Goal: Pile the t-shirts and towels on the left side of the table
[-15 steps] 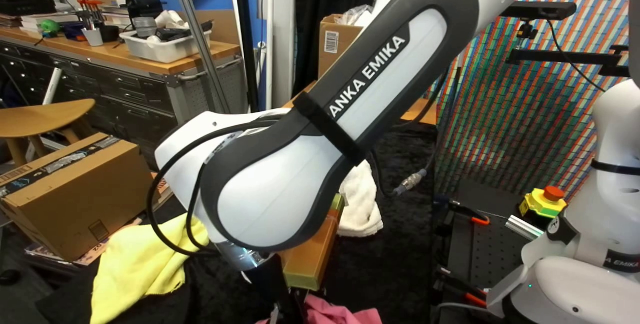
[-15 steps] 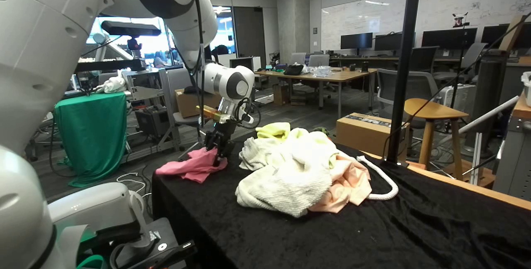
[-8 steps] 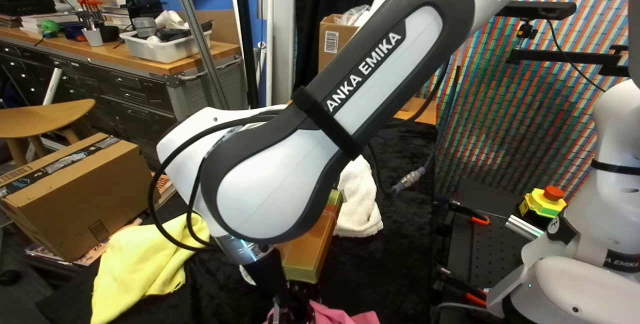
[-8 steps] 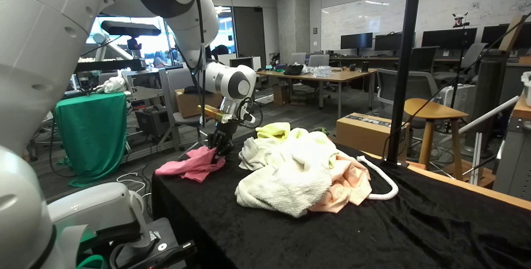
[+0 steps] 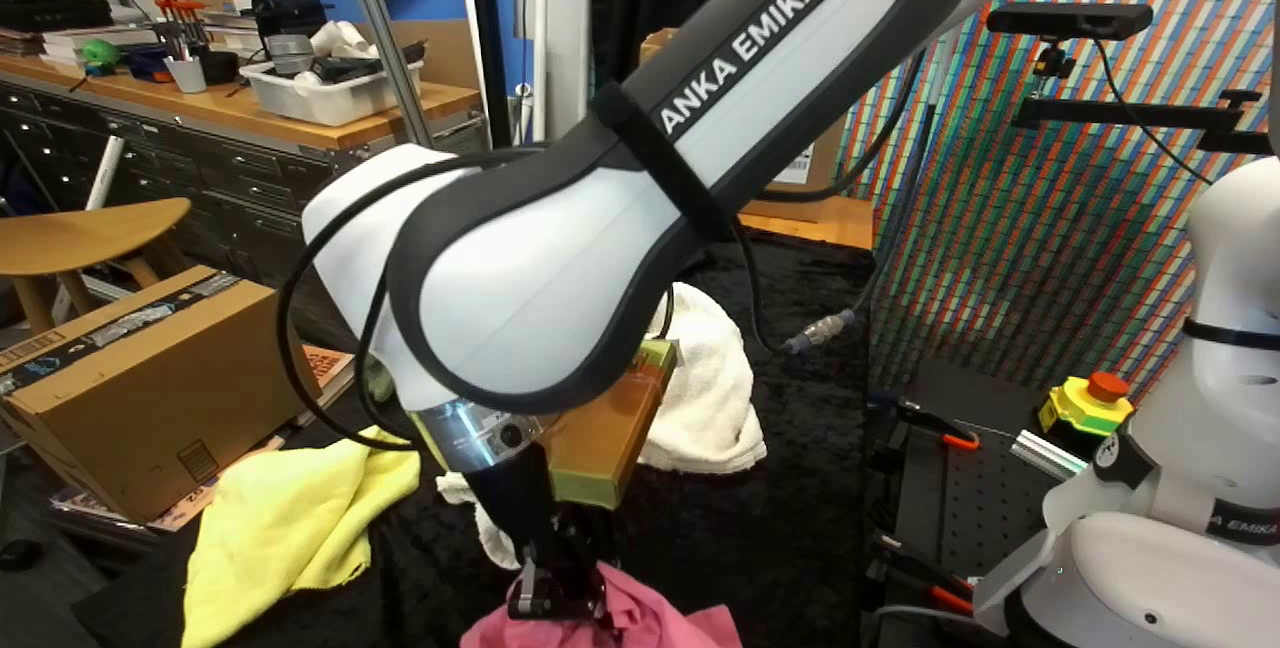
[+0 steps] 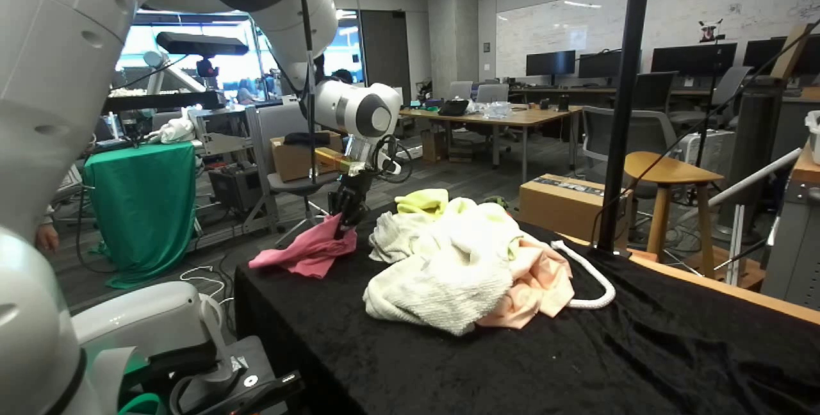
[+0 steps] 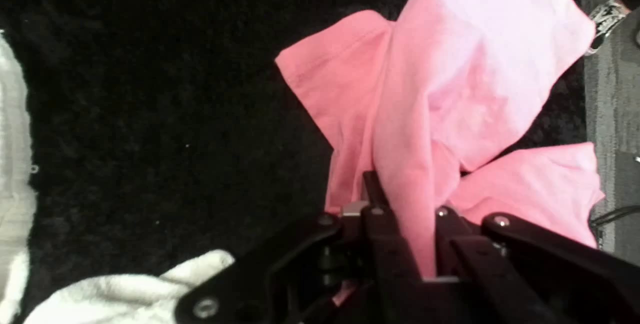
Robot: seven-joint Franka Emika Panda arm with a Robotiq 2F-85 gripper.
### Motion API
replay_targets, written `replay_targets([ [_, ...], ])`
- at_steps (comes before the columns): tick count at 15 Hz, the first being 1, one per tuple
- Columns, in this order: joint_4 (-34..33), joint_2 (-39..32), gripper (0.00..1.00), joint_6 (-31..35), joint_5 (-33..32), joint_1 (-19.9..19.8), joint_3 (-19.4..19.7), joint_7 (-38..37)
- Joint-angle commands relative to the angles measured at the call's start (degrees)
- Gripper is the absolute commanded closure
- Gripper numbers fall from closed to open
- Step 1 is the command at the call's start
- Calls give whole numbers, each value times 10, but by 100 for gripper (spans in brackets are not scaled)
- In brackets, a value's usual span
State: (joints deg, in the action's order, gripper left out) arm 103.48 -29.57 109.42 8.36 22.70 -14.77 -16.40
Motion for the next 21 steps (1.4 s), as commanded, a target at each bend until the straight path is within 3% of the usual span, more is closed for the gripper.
replay_targets([
  [1, -10, 39, 97, -17, 10, -21, 7, 18],
  [11, -116, 74, 97, -29, 13, -92, 50, 26],
  [21, -180, 53, 96, 21, 33, -97, 67, -43],
])
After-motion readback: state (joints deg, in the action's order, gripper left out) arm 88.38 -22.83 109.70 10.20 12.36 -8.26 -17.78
